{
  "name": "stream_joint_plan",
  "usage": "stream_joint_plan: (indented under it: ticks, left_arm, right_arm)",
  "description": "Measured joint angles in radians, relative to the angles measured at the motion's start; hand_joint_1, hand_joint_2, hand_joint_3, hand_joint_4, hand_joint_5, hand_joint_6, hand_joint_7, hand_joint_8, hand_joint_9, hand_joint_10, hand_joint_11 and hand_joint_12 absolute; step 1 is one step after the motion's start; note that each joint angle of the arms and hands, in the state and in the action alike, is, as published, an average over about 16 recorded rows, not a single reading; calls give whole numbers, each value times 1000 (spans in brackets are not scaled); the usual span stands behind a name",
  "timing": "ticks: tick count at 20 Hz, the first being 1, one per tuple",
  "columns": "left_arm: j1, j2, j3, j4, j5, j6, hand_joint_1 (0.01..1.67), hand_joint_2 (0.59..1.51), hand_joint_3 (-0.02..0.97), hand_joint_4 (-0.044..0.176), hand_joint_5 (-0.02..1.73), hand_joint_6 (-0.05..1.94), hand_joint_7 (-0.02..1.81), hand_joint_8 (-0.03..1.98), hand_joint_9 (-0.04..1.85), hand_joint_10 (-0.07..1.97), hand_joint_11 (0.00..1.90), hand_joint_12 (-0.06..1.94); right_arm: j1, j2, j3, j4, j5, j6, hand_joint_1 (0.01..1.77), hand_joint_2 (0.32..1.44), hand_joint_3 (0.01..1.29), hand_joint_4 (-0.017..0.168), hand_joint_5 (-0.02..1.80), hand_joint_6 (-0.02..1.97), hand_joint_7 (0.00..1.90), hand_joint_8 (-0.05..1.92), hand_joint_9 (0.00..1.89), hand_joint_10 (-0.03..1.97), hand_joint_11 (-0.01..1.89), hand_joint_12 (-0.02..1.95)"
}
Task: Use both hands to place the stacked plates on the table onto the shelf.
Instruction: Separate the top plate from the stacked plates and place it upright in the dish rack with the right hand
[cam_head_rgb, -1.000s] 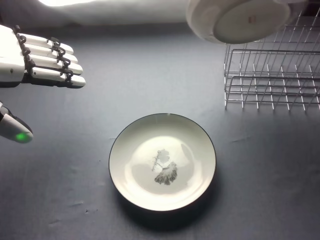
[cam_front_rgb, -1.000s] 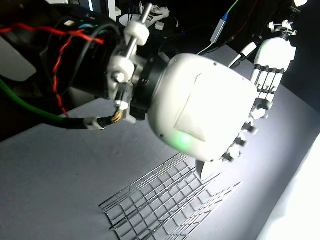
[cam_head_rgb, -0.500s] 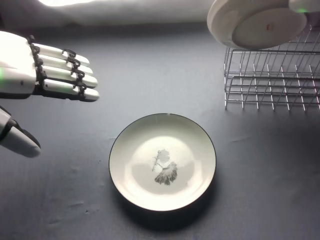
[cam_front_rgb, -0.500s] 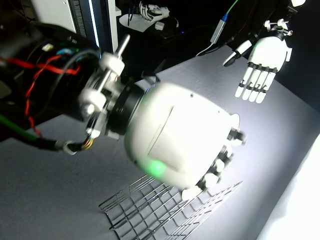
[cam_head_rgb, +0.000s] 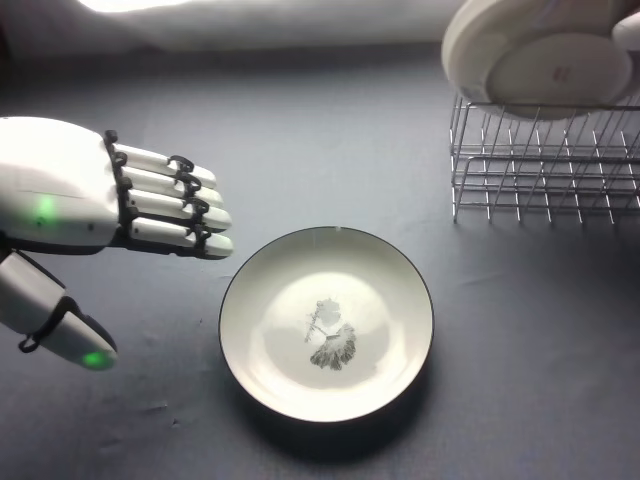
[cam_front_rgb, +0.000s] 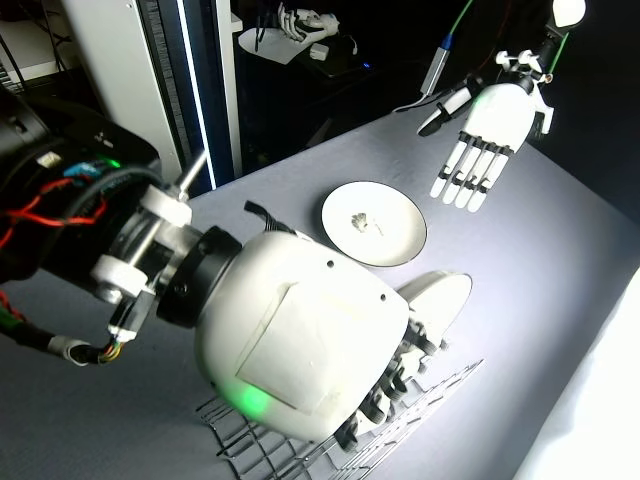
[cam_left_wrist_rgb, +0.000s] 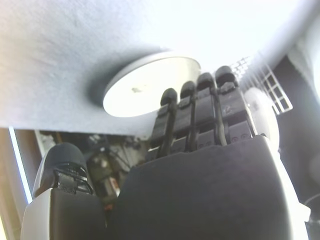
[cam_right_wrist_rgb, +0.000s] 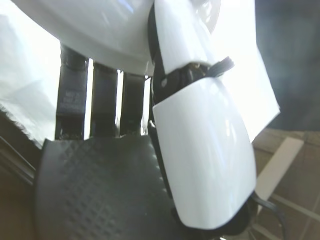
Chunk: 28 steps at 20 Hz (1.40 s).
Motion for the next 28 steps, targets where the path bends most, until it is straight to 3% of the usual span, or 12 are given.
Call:
stream_joint_plan:
  ticks: [11, 16, 18, 25, 28]
  left_arm:
    - [38, -6, -71, -19, 79, 28, 14, 1089, 14, 2, 66, 18, 36, 15, 19, 7, 21, 13]
    - [46, -10, -85, -21, 97, 23, 14, 1092, 14, 2, 61, 18, 32, 14, 19, 7, 20, 13]
    - [50, -13, -90, -22, 101, 20, 14, 1093, 14, 2, 59, 18, 30, 14, 20, 7, 20, 14]
    - [65, -21, -101, -24, 110, 3, 15, 1093, 14, 2, 59, 18, 30, 14, 22, 7, 19, 14]
    - [75, -24, -106, -24, 114, -3, 15, 1091, 14, 2, 61, 18, 30, 14, 22, 7, 19, 15]
  right_arm:
    - [-111, 11, 25, -26, 37, -1, 1382, 1072, 12, -8, 860, 1033, 958, 924, 926, 1193, 780, 1357]
    - [-138, 15, 25, -53, 44, -4, 1334, 1093, 12, -3, 837, 1057, 930, 976, 903, 1055, 725, 1381]
    - [-138, 16, 24, -63, 47, -5, 1305, 1104, 12, -3, 812, 1016, 907, 906, 880, 981, 682, 1382]
    - [-88, 18, -9, -114, 55, -7, 1155, 1119, 13, -2, 710, 602, 781, 515, 728, 545, 417, 1346]
    - [-61, 13, -31, -167, 69, -7, 1061, 1116, 13, -2, 601, 409, 651, 326, 592, 352, 282, 1195]
